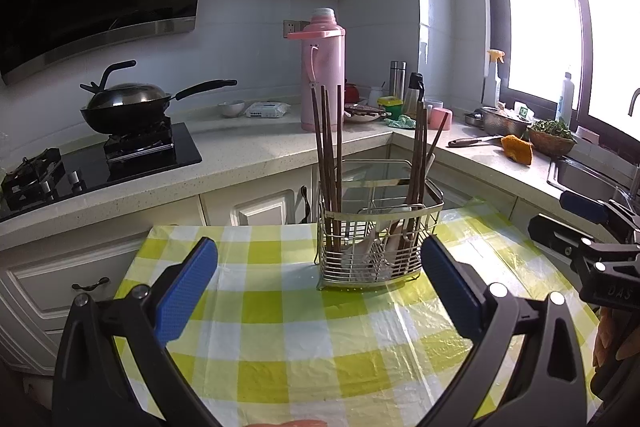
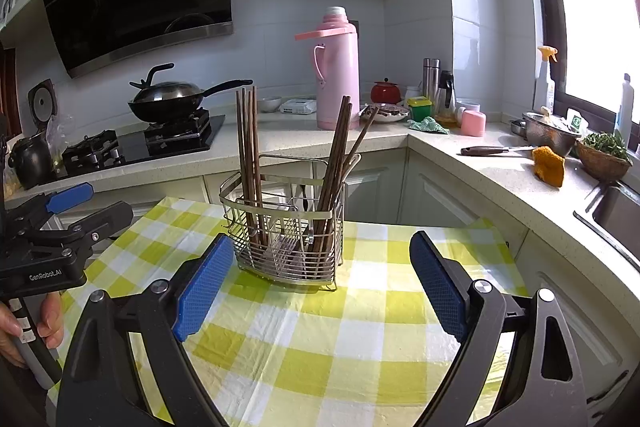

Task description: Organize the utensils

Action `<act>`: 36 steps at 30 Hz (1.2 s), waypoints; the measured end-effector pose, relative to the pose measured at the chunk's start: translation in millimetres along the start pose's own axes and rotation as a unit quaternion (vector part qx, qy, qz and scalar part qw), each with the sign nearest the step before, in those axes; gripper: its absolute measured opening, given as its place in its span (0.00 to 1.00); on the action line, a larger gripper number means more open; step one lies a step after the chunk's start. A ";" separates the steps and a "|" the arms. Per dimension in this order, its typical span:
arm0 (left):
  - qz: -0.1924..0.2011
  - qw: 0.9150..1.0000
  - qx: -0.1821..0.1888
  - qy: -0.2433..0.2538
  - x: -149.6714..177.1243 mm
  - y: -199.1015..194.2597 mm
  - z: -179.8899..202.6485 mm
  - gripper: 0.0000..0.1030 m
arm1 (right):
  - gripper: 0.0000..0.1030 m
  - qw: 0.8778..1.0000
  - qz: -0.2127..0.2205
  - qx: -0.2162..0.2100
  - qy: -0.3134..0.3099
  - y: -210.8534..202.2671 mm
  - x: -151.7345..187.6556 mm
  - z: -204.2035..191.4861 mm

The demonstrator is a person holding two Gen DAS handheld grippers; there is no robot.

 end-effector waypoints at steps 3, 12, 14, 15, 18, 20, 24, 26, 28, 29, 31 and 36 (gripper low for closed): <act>-0.001 1.000 -0.001 0.001 -0.2 0.4 -0.1 0.95 | 0.82 1.000 0.000 -0.001 -0.001 0.0 0.2 -0.7; -0.001 1.000 -0.002 0.004 0.3 1.1 0.7 0.95 | 0.82 1.000 0.000 -0.002 -0.002 0.3 -0.1 -3.3; -0.001 1.000 -0.003 0.005 0.7 1.9 0.9 0.95 | 0.82 1.000 -0.001 -0.001 -0.002 0.4 0.1 -3.7; -0.001 1.000 -0.002 0.004 0.8 1.8 1.2 0.95 | 0.82 1.000 -0.001 -0.001 -0.002 0.4 0.1 -3.8; -0.002 1.000 -0.003 0.005 0.9 2.1 1.2 0.95 | 0.82 1.000 -0.001 -0.001 -0.002 0.5 -0.2 -3.8; -0.002 1.000 -0.002 0.005 0.9 2.0 1.2 0.95 | 0.82 1.000 0.000 -0.001 -0.002 0.4 -0.2 -3.7; -0.002 1.000 -0.003 0.005 0.8 2.2 1.3 0.95 | 0.82 1.000 0.000 -0.002 -0.002 0.3 -0.4 -3.7; -0.002 1.000 -0.003 0.005 0.8 2.0 1.4 0.95 | 0.82 1.000 -0.001 -0.002 -0.002 0.4 -0.5 -3.9; -0.002 1.000 -0.002 0.004 1.0 2.4 1.8 0.95 | 0.82 1.000 0.000 -0.003 -0.002 0.3 -0.6 -4.0; -0.003 1.000 -0.001 0.003 1.3 3.1 1.8 0.95 | 0.82 1.000 -0.001 -0.002 -0.002 0.4 -0.5 -4.1; -0.004 1.000 -0.001 0.002 2.3 4.2 2.1 0.95 | 0.82 1.000 -0.001 -0.002 -0.004 0.7 -0.5 -4.8; -0.004 1.000 -0.003 0.000 3.0 5.2 1.1 0.95 | 0.82 1.000 -0.001 -0.002 -0.006 1.0 -0.4 -5.8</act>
Point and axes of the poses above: each gripper's, at about its wrist camera, not at the fingertips, and y roughly the way its jaws point, z to its right, x to its underside, the point moved 7 cm from there along y, roughly the way its jaws point, and after that the axes turned 5 degrees about -z, right-handed, at the moved point
